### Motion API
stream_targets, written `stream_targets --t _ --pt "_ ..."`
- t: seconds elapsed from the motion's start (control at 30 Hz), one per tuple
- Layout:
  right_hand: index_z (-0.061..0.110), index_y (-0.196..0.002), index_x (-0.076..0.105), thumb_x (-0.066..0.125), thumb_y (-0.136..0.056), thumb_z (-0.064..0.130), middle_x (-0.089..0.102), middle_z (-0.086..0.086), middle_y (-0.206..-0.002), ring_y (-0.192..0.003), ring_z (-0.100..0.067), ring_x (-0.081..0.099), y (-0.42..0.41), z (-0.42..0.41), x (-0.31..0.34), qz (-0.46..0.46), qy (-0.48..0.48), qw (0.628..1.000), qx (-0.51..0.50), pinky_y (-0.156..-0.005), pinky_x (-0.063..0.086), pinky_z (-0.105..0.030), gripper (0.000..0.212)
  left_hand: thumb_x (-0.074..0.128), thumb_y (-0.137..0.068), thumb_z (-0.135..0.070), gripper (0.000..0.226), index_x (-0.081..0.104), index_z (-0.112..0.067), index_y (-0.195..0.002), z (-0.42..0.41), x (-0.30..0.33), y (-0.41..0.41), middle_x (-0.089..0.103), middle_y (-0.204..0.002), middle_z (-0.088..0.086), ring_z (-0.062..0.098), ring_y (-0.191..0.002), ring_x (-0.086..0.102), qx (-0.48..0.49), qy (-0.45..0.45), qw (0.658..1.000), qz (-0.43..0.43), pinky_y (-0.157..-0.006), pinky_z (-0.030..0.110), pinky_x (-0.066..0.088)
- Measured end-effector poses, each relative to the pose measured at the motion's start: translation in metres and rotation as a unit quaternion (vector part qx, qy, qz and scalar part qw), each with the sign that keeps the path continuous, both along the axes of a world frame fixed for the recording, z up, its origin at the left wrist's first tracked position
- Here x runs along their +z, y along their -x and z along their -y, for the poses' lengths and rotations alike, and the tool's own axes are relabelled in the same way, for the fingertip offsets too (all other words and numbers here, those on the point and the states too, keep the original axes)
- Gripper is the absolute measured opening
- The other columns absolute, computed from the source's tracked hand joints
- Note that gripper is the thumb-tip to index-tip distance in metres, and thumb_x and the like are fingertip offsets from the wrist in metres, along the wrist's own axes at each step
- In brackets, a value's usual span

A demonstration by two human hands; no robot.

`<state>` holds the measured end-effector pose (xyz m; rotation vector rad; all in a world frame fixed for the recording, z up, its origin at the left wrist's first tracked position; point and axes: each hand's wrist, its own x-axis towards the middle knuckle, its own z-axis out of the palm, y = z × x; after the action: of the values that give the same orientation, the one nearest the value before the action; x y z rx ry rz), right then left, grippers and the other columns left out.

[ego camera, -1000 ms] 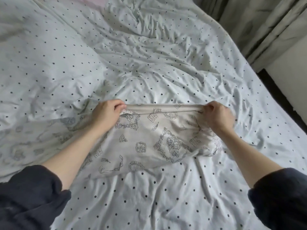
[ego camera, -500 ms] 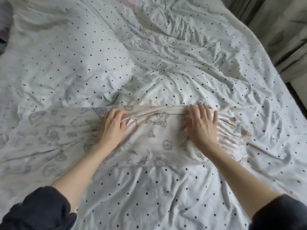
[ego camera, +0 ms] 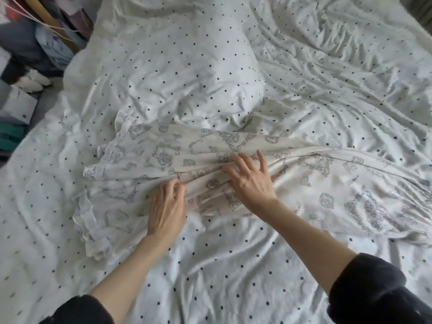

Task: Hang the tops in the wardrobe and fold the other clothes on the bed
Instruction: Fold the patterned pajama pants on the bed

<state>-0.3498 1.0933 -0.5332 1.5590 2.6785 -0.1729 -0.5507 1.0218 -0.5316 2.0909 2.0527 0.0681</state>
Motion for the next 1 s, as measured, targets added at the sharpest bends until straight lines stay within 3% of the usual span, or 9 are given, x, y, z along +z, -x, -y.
stream_targets --t 0.1,0.17,0.27,0.4,0.57,0.63,0.7,0.8,1.0 --pt "0.017 -0.121 0.06 0.07 -0.08 0.013 0.058 -0.012 -0.125 -0.118 -0.028 0.053 0.022 0.001 0.004 -0.023 -0.062 0.998 -0.023 -0.108 0.028 -0.058 0.043 0.073 -0.073 -0.005 0.015 0.064 -0.003 -0.085 0.006 -0.002 0.018 0.056 -0.121 0.015 0.034 -0.12 0.052 -0.052 -0.023 0.998 0.02 -0.088 0.05 0.048" --pt "0.013 -0.109 0.065 0.074 -0.073 0.008 0.063 -0.013 -0.114 -0.105 -0.028 0.061 0.037 0.003 0.004 -0.049 -0.09 0.995 -0.008 -0.101 0.038 -0.057 0.037 0.078 -0.071 -0.015 0.026 0.066 -0.002 -0.09 0.008 -0.004 0.027 0.054 -0.128 0.017 0.035 -0.128 0.045 -0.062 -0.014 0.998 0.012 -0.093 0.053 0.046" --pt "0.014 -0.098 0.067 0.08 -0.066 0.011 0.065 -0.012 -0.105 -0.094 -0.027 0.064 0.051 0.01 -0.001 -0.064 -0.108 0.992 0.032 -0.093 0.045 -0.054 0.034 0.086 -0.061 -0.026 0.05 0.068 0.0 -0.1 0.011 -0.01 0.032 0.046 -0.138 0.022 0.038 -0.133 0.038 -0.078 0.015 0.997 -0.018 -0.1 0.057 0.041" --pt "0.016 -0.081 0.069 0.08 -0.066 0.018 0.065 -0.007 -0.095 -0.089 -0.025 0.063 0.063 0.032 -0.014 -0.075 -0.13 0.984 0.094 -0.089 0.048 -0.049 0.019 0.09 -0.054 -0.033 0.063 0.066 -0.004 -0.105 0.02 -0.019 0.046 0.037 -0.145 0.023 0.039 -0.135 0.034 -0.089 0.018 0.995 -0.036 -0.104 0.058 0.036" --pt "0.016 -0.089 0.072 0.078 -0.067 0.014 0.067 -0.005 -0.101 -0.089 -0.022 0.065 0.066 0.043 -0.021 -0.035 -0.113 0.989 0.089 -0.088 0.049 -0.048 0.023 0.083 -0.059 -0.012 0.089 0.044 -0.017 -0.138 0.037 -0.028 0.058 0.029 -0.15 0.022 0.039 -0.138 0.027 -0.093 -0.018 0.994 -0.052 -0.109 0.057 0.028" --pt "0.016 -0.088 0.072 0.081 -0.058 0.01 0.067 -0.006 -0.098 -0.085 -0.023 0.064 0.069 0.043 -0.019 -0.017 -0.104 0.993 0.057 -0.083 0.051 -0.046 0.032 0.078 -0.058 0.003 0.081 0.053 -0.014 -0.133 0.041 -0.03 0.061 0.033 -0.148 0.022 0.04 -0.137 0.029 -0.086 -0.048 0.994 -0.034 -0.108 0.058 0.028" --pt "0.016 -0.086 0.072 0.081 -0.054 0.005 0.067 -0.006 -0.093 -0.082 -0.023 0.063 0.073 0.043 -0.014 -0.015 -0.103 0.994 0.028 -0.08 0.051 -0.044 0.034 0.075 -0.058 0.012 0.061 0.066 -0.007 -0.115 0.043 -0.028 0.066 0.042 -0.142 0.023 0.042 -0.132 0.037 -0.077 -0.078 0.994 -0.005 -0.103 0.06 0.036" --pt "0.013 -0.084 0.069 0.077 -0.064 0.002 0.063 -0.005 -0.083 -0.078 -0.024 0.061 0.077 0.042 0.001 -0.066 -0.105 0.992 -0.035 -0.076 0.048 -0.044 0.025 0.069 -0.066 0.008 0.025 0.07 -0.002 -0.088 0.037 -0.011 0.079 0.055 -0.128 0.023 0.044 -0.122 0.049 -0.023 -0.102 0.994 0.038 -0.095 0.056 0.045" --pt "0.006 -0.083 0.061 0.063 -0.088 0.007 0.064 -0.003 -0.061 -0.051 -0.018 0.057 0.085 0.012 0.044 -0.162 -0.094 0.98 -0.073 -0.076 0.047 -0.039 0.005 0.068 -0.075 0.0 0.01 0.069 -0.004 -0.085 -0.018 0.037 0.126 0.069 -0.08 0.014 0.03 -0.071 0.062 0.085 -0.115 0.988 0.06 -0.065 0.039 0.046"
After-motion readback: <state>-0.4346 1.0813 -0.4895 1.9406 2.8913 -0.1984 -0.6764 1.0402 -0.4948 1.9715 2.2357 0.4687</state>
